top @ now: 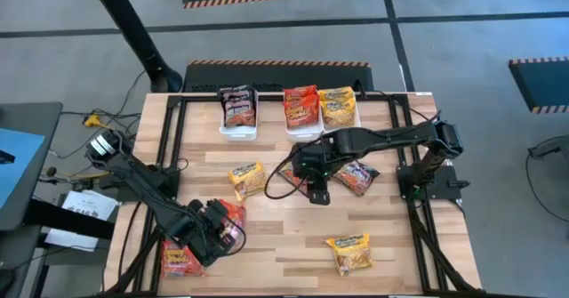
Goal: Sort Maruchan noodles
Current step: Put the red noodle pack into the middle white bin
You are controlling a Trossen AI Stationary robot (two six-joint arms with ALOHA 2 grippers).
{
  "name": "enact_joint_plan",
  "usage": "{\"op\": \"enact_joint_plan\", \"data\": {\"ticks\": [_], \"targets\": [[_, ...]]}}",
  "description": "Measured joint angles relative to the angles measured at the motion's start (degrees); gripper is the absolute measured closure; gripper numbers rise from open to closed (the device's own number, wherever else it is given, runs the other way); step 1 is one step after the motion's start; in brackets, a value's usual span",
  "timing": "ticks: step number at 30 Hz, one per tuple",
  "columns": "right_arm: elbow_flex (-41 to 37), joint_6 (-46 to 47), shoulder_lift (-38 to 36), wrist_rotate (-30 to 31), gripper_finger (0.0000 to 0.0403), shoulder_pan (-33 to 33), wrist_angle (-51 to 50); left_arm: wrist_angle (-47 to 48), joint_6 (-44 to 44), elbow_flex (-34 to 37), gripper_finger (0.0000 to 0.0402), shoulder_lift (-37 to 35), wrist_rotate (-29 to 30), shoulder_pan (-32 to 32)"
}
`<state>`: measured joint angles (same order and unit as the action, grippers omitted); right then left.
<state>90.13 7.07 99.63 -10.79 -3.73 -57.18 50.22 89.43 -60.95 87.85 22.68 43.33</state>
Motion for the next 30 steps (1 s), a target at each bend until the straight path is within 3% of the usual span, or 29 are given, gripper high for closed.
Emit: {"op": "enact_joint_plan", "data": {"ticks": [6, 16, 30], "targets": [[0.0, -9.2, 0.0, -5.6, 0.0197, 0.0, 9.5, 0.0, -5.0, 0.0, 0.0401, 0.0, -1.0, -0.1], [0.0, -14.0, 0.1, -5.9, 0.0197, 0.8, 14.4, -0.7, -21.2, 0.0, 0.0401, -0.1, -5.9, -3.8], [0.1, -19.5, 9.4, -12.2, 0.0198, 1.4, 23.0, -1.3, -35.6, 0.0, 0.0401, -0.1, -8.9, -11.6]]}}
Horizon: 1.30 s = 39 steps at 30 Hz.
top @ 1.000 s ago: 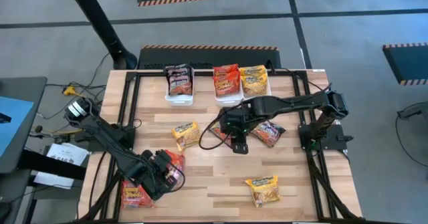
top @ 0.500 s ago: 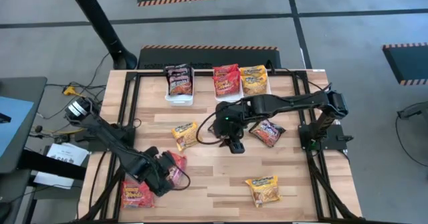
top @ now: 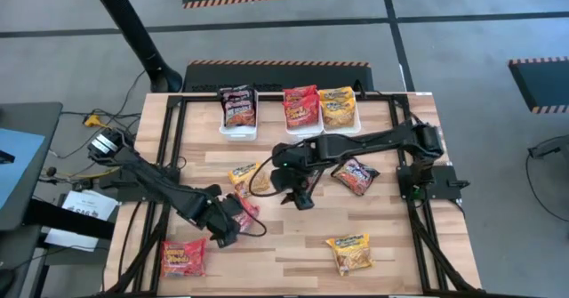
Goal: Sort Maruchan noodles
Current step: Put the red noodle pack into the middle white bin
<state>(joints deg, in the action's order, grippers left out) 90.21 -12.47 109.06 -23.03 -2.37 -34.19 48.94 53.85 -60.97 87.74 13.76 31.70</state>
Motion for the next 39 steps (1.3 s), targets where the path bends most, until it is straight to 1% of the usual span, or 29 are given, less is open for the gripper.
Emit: {"op": "enact_joint_plan", "data": {"ticks": [5, 11, 13, 17, 19, 21, 24, 26, 28, 32, 36, 39], "targets": [[-0.1, 0.0, 3.0, -0.9, 0.0198, 0.1, 3.2, -1.0, -3.4, 0.0, 0.0401, 0.0, -0.1, -2.2], [-0.1, 0.9, 5.7, -1.3, 0.0198, 0.3, 9.2, -2.8, -8.0, 0.0, 0.0401, 0.0, -1.8, -4.4], [-0.2, 1.7, 5.8, -1.3, 0.0198, 0.3, 9.0, -2.9, -8.8, 0.0, 0.0401, 0.0, -2.1, -5.1], [0.0, 1.7, 6.9, -1.3, 0.0198, 0.4, 11.8, -4.1, -10.7, -0.1, 0.0402, 0.0, -2.0, -5.8], [-0.3, 2.1, 7.2, -1.3, 0.0198, 0.6, 11.9, -4.3, -11.3, 0.0, 0.0402, 0.0, -2.0, -6.2], [0.1, 2.2, 8.1, -1.4, 0.0198, 0.8, 14.5, -5.0, -11.7, 0.0, 0.0402, 0.0, -2.1, -6.3], [-0.2, 4.0, 8.9, -1.8, 0.0198, 1.5, 14.0, -5.5, -12.7, 0.0, 0.0401, 0.0, -2.0, -6.7], [0.1, 5.4, 10.4, -1.8, 0.0198, 2.0, 16.6, -5.9, -12.7, 0.0, 0.0402, 0.0, -2.0, -6.9], [-0.3, 6.7, 10.6, -1.9, 0.0198, 2.6, 15.5, -6.3, -12.7, -0.1, 0.0402, 0.0, -2.0, -7.0], [0.0, 6.7, 11.1, -1.8, 0.0198, 3.0, 18.7, -6.5, -12.8, 0.0, 0.0402, 0.0, -2.0, -7.2], [-0.2, 9.5, 11.4, -1.8, 0.0197, 3.3, 20.1, -6.7, -12.9, 0.0, 0.0402, 0.0, -2.0, -7.4], [0.0, 9.6, 11.2, -1.6, 0.0195, 3.7, 20.8, -6.6, -12.9, 0.0, 0.0402, 0.0, -2.0, -7.7]]}}
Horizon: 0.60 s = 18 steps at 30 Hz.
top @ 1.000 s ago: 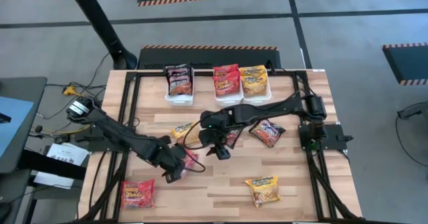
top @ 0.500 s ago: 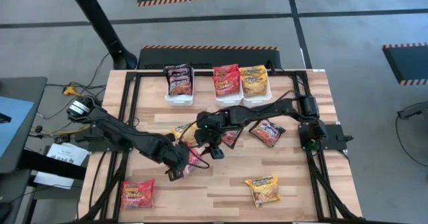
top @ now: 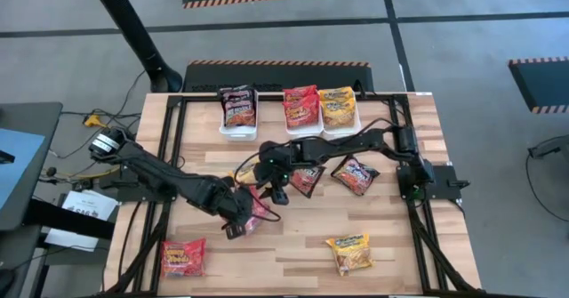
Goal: Sort Maruchan noodles
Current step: Put the red noodle pack into the middle white bin
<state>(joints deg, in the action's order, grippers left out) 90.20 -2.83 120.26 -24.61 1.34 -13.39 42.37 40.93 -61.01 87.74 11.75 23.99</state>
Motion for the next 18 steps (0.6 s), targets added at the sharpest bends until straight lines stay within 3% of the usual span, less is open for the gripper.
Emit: {"op": "enact_joint_plan", "data": {"ticks": [8, 18], "targets": [[0.0, -0.7, 0.1, 0.4, 0.0192, 1.5, 3.0, -0.4, -2.9, 0.0, 0.0402, 0.0, 0.0, -1.1], [0.0, -9.2, 0.1, -0.8, 0.0192, 2.2, 2.6, -1.4, -7.2, 0.0, 0.0402, 0.0, 0.0, -3.7]]}}
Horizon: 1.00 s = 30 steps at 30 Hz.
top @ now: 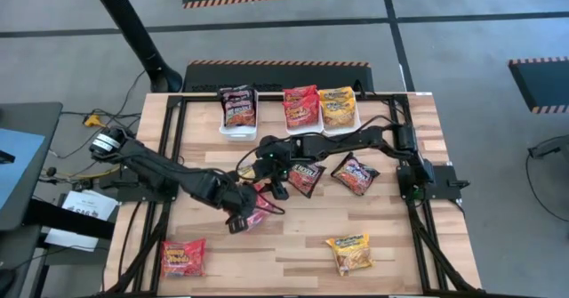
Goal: Sort Maruchan noodles
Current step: Put the red noodle pack into the middle white bin
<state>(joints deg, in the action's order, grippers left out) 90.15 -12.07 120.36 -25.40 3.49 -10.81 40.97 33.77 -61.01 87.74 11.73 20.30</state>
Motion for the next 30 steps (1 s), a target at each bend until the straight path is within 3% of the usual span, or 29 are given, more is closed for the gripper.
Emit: {"op": "enact_joint_plan", "data": {"ticks": [30], "targets": [[0.0, 3.8, 3.7, -3.0, 0.0192, -0.8, -8.5, -1.0, -4.2, 0.0, 0.0402, 0.0, -0.6, -4.7]]}}
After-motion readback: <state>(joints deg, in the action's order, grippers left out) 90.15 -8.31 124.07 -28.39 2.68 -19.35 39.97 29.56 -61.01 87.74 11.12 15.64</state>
